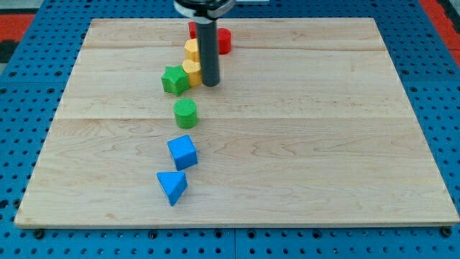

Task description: Push the red star to the group of blocks

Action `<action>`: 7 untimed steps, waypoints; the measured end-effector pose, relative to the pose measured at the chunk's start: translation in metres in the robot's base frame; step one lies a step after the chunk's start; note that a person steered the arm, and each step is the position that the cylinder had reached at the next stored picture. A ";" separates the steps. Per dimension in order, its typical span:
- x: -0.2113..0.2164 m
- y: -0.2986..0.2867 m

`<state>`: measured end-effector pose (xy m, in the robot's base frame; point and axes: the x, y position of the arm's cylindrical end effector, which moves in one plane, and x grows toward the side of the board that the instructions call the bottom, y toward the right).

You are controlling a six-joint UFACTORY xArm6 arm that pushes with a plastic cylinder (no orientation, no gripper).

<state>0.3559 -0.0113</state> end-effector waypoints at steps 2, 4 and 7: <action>-0.124 0.055; -0.162 -0.031; -0.164 -0.042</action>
<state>0.1920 -0.0531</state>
